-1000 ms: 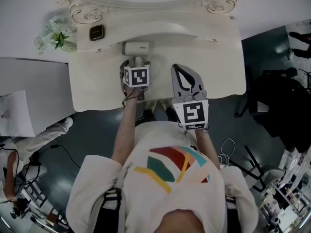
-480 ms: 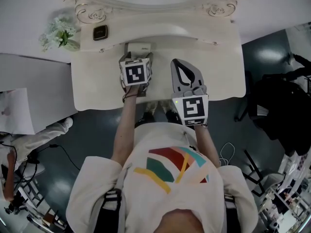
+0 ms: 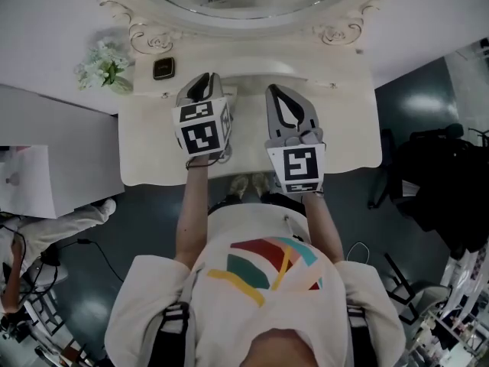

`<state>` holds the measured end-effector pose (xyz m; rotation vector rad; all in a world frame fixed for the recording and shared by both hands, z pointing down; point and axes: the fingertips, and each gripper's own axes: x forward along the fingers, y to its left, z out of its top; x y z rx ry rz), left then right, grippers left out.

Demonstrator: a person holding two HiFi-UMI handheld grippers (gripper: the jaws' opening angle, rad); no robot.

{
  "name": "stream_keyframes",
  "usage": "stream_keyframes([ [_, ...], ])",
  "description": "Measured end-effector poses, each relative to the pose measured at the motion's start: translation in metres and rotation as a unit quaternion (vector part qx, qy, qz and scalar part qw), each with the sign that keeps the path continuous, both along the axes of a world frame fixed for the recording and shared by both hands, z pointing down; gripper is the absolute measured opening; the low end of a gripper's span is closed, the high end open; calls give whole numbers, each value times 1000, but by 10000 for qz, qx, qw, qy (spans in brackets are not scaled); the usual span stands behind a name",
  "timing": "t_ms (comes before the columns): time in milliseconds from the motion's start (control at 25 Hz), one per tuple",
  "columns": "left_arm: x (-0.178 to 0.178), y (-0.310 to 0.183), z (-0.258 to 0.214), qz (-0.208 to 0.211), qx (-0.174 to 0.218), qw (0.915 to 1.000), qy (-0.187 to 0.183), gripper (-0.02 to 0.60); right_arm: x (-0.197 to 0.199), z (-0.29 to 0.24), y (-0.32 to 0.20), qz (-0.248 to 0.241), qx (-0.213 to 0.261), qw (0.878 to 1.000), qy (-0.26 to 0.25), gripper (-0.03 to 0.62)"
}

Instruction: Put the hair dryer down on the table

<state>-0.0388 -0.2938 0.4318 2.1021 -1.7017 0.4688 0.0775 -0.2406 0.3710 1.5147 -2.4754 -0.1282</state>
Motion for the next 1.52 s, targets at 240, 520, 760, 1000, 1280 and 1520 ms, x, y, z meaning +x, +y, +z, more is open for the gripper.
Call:
stream_keyframes([
  [240, 0, 6, -67, 35, 1100, 9937, 224, 9, -8, -25, -5, -105, 255, 9994, -194, -3],
  [520, -1, 45, -123, -149, 2355, 9710, 388, 5, -17, -54, 2, -275, 448, 9975, -472, -3],
  [760, 6, 75, -129, -169, 2819, 9592, 133, 5, -16, -61, 16, -352, 449, 9952, -796, -3],
  [1000, 15, 89, -115, -70, 2666, 9635, 219, 5, -7, -50, 24, -282, 537, 9954, -742, -3],
  [1280, 8, 86, -120, -172, 2654, 9639, 142, 5, 1, -54, 27, -212, 548, 9944, -883, -3],
  [1520, 6, 89, -119, -217, 2601, 9653, 114, 5, 0, -54, 29, -233, 512, 9946, -872, -3],
])
